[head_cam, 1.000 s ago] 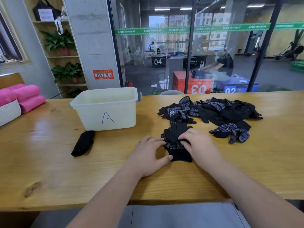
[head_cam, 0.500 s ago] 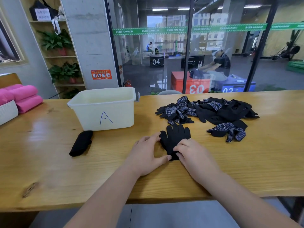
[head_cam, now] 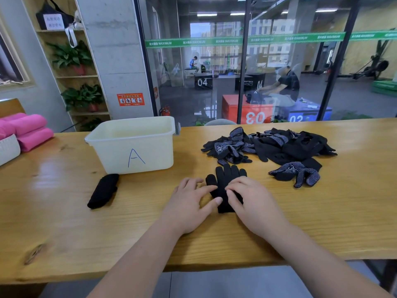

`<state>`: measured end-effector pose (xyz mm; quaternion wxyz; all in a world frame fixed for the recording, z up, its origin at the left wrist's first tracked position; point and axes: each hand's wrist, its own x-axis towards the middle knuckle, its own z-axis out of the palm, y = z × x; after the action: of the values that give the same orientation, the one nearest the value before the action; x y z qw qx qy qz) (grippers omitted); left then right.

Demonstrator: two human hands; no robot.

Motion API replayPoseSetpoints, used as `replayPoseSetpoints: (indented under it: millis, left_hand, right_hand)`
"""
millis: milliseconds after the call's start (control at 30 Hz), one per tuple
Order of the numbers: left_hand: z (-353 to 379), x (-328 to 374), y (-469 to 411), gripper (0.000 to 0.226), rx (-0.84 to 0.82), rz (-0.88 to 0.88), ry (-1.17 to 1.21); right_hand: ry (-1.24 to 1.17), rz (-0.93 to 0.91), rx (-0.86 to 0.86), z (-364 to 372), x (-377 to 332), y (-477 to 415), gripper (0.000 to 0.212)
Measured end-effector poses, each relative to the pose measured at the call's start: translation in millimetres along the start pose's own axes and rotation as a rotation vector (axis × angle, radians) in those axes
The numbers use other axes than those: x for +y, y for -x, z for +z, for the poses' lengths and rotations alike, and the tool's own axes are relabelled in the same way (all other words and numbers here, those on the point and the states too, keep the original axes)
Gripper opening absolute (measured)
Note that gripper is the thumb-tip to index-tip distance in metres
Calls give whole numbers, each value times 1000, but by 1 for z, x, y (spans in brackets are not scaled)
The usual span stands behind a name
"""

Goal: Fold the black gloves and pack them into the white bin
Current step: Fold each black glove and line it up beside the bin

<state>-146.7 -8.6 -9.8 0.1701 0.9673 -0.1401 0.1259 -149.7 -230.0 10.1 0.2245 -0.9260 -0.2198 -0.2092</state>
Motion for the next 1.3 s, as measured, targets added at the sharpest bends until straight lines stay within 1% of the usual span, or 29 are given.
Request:
replayPoseSetpoints:
  millis: [67,133,167,233,300,400,533,700,800,867,967,1033,1100,1167,1233,1300]
  left_hand:
    - [1,0,0,71,-10,-14,-41]
    - [0,0,0,73,-21,-38,-32]
    - [0,-1,0,73,-26,-46,-20]
    - [-2,0,0,74,-31,-52,3]
    - [-3,0,-1,75,-36,-51,13]
    - [-2,0,-1,74,-31,-46,31]
    - [0,-4,-2,74,38,-43,86]
    - [-2,-5,-5,50,205,-95,144]
    - [-2,-8,-7,44,307,-140,172]
    - [-2,-10,-9,38,336,-159,179]
    - [-3,-7,-8,25,315,-154,110]
    - [-5,-5,-4,24,267,-149,66]
    - [-4,-5,-1,33,200,-132,45]
    - [-2,-6,0,53,117,-103,51]
    - [-1,-7,-2,63,60,-90,55]
    - [0,-8,-3,62,32,-82,32]
  right_hand:
    - [-7,48,-121,5,6,-15,37]
    - [26,124,-306,8,15,-34,49]
    - [58,165,-361,7,18,-44,55]
    - [124,219,-361,6,20,-62,62]
    - [139,199,-356,8,14,-73,65]
    - [150,179,-482,22,7,-80,66]
    - [226,221,-402,43,14,-84,69]
    - [286,257,-486,59,2,-83,85]
    - [280,220,-517,64,-17,-80,81]
    - [284,201,-522,68,-27,-76,77]
    - [250,192,-507,67,-29,-74,74]
    - [145,165,-430,63,-24,-73,71]
    - [55,139,-322,52,-16,-67,69]
    - [46,122,-287,38,-4,-52,70]
    - [103,111,-348,25,11,-34,73]
    - [104,101,-416,16,20,-22,76]
